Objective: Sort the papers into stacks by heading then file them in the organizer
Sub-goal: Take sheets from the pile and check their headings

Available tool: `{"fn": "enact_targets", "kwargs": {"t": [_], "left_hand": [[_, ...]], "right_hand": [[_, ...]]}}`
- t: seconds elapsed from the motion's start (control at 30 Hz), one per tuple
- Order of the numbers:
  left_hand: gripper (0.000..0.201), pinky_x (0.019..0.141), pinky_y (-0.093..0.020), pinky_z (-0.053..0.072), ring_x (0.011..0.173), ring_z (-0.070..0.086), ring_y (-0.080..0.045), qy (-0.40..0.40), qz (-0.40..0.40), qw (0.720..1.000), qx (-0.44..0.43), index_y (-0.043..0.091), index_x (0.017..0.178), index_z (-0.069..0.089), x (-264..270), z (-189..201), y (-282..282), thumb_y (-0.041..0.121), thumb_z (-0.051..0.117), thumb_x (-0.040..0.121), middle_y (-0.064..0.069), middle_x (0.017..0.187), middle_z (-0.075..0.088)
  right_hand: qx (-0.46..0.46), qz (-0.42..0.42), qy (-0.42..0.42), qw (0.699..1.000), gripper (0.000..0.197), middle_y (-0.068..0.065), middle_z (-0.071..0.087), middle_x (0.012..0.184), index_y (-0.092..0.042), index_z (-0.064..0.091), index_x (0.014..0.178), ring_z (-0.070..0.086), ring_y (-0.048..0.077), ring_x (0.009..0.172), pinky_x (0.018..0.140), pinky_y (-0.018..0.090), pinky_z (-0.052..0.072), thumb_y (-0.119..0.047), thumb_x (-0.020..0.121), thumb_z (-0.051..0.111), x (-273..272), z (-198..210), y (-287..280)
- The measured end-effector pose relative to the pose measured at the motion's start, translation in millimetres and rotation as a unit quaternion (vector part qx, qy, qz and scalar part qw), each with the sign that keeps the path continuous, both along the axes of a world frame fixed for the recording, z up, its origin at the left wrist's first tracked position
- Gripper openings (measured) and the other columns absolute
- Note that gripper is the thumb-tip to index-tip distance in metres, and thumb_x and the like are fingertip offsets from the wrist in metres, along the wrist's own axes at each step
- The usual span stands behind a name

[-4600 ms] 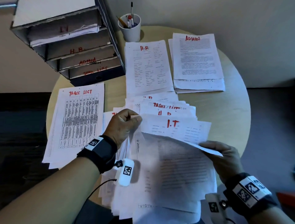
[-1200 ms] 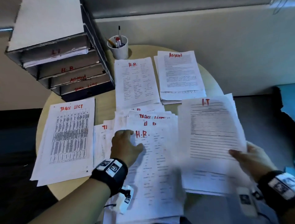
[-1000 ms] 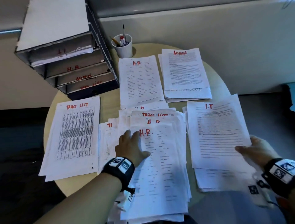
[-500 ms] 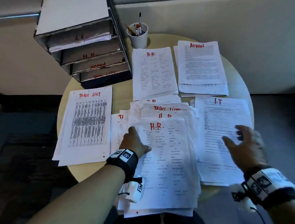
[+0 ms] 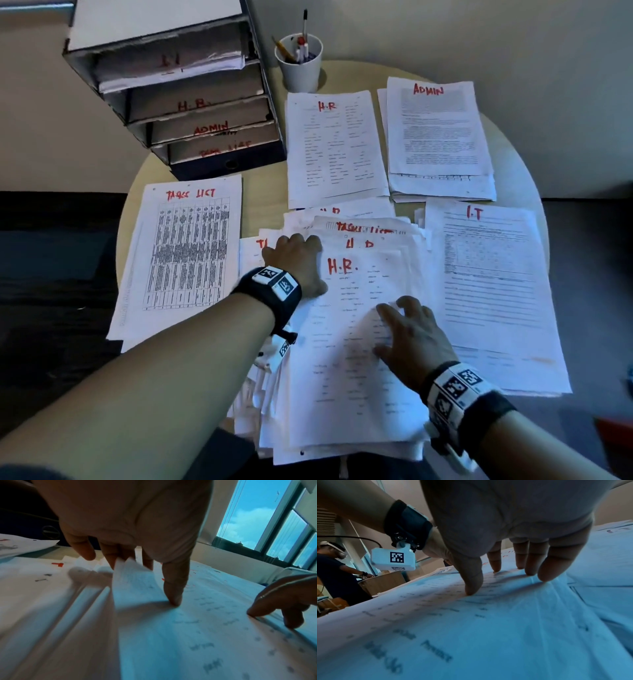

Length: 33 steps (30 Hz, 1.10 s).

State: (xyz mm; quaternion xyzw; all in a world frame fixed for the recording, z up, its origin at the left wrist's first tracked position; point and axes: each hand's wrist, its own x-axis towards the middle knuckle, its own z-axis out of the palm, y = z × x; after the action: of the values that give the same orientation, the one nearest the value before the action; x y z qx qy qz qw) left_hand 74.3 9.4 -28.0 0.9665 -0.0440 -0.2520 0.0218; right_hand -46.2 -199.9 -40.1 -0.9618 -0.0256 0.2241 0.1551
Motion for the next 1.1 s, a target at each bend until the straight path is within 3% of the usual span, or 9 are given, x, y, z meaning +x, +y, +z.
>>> {"fn": "enact_targets", "kwargs": {"t": [0.17, 0.23, 0.37, 0.6, 0.7, 0.83, 0.93, 1.0, 1.1], "left_hand": [[0.007, 0.084, -0.038, 0.053, 0.095, 0.062, -0.029, 0.003, 0.059, 0.979, -0.196, 0.025, 0.1, 0.06, -8.7, 5.2, 18.0, 0.023, 0.058, 0.093, -0.004, 0.102, 0.068], [0.019, 0.078, -0.031, 0.054, 0.088, 0.065, -0.024, -0.03, 0.08, 0.951, -0.298, 0.028, 0.082, 0.062, -19.4, 10.8, 27.9, 0.013, 0.06, 0.092, -0.001, 0.088, 0.071], [0.016, 0.066, -0.016, 0.047, 0.072, 0.064, -0.004, -0.044, 0.089, 0.917, -0.386, 0.029, 0.076, 0.071, -43.2, 24.2, 37.8, 0.018, 0.076, 0.086, 0.009, 0.075, 0.073], [0.032, 0.051, -0.02, 0.036, 0.053, 0.041, -0.006, -0.039, 0.178, 0.881, -0.437, 0.02, 0.061, 0.06, -27.8, 27.2, 37.8, 0.034, 0.082, 0.079, 0.012, 0.055, 0.049], [0.013, 0.057, -0.024, 0.047, 0.055, 0.048, -0.007, 0.025, 0.27, 0.82, -0.505, 0.014, 0.08, 0.065, -29.0, 15.0, 40.6, 0.008, 0.075, 0.086, 0.006, 0.06, 0.052], [0.014, 0.059, -0.028, 0.048, 0.057, 0.047, -0.016, 0.022, 0.289, 0.831, -0.475, 0.001, 0.078, 0.066, -42.1, 0.2, 42.9, 0.006, 0.069, 0.091, 0.001, 0.059, 0.054], [0.022, 0.063, -0.028, 0.049, 0.057, 0.05, -0.014, -0.007, 0.34, 0.805, -0.486, 0.011, 0.072, 0.068, -43.6, -3.5, 44.4, 0.008, 0.067, 0.093, 0.004, 0.059, 0.06], [0.03, 0.063, -0.027, 0.044, 0.059, 0.045, -0.013, -0.029, 0.332, 0.813, -0.477, 0.017, 0.064, 0.066, -44.1, -1.5, 45.9, 0.016, 0.068, 0.094, 0.009, 0.057, 0.055], [0.029, 0.057, -0.022, 0.038, 0.056, 0.041, -0.008, -0.04, 0.291, 0.831, -0.473, 0.018, 0.066, 0.063, -45.3, 8.0, 41.6, 0.018, 0.067, 0.094, 0.014, 0.053, 0.05]], "right_hand": [[0.031, -0.019, 0.0, 0.999, 0.075, -0.001, 0.036, 0.139, -0.032, 0.038, 0.141, 0.039, 0.022, 0.127, 0.101, 0.033, 0.043, -0.043, 0.077, 0.074, 3.0, -3.7, -4.7], [0.107, -0.125, -0.044, 0.985, 0.083, -0.002, 0.043, 0.132, -0.03, 0.037, 0.142, 0.047, 0.02, 0.12, 0.1, 0.034, 0.045, -0.038, 0.073, 0.081, 4.6, -4.5, -12.4], [0.269, -0.342, -0.146, 0.888, 0.085, 0.0, 0.058, 0.115, -0.02, 0.046, 0.137, 0.059, 0.014, 0.091, 0.077, 0.028, 0.049, -0.022, 0.065, 0.09, 11.5, 0.2, -32.3], [0.338, -0.35, -0.082, 0.87, 0.013, -0.002, 0.072, 0.069, -0.018, 0.069, 0.076, 0.067, 0.018, 0.069, 0.063, 0.034, 0.055, -0.02, 0.077, 0.082, 22.4, -0.6, -46.0], [0.359, -0.355, -0.087, 0.858, 0.007, 0.003, 0.073, 0.072, -0.015, 0.072, 0.08, 0.067, 0.03, 0.072, 0.069, 0.039, 0.056, -0.019, 0.086, 0.073, 21.3, -10.0, -55.7], [0.313, -0.362, -0.131, 0.868, 0.012, 0.001, 0.07, 0.076, -0.017, 0.074, 0.09, 0.06, 0.015, 0.066, 0.065, 0.024, 0.051, -0.02, 0.094, 0.063, 19.0, -13.7, -76.8], [0.399, -0.462, -0.131, 0.781, 0.014, 0.004, 0.066, 0.072, -0.01, 0.069, 0.089, 0.053, 0.009, 0.053, 0.05, 0.017, 0.046, -0.017, 0.095, 0.059, 14.8, -7.4, -109.1], [0.502, -0.495, -0.084, 0.704, 0.013, 0.0, 0.071, 0.074, -0.008, 0.067, 0.085, 0.063, 0.011, 0.058, 0.055, 0.021, 0.055, -0.015, 0.094, 0.061, 8.6, -0.2, -126.6], [0.546, -0.47, -0.022, 0.693, 0.003, 0.009, 0.074, 0.087, -0.013, 0.069, 0.078, 0.07, 0.022, 0.075, 0.071, 0.035, 0.059, -0.015, 0.081, 0.067, 0.7, 2.6, -135.4]]}}
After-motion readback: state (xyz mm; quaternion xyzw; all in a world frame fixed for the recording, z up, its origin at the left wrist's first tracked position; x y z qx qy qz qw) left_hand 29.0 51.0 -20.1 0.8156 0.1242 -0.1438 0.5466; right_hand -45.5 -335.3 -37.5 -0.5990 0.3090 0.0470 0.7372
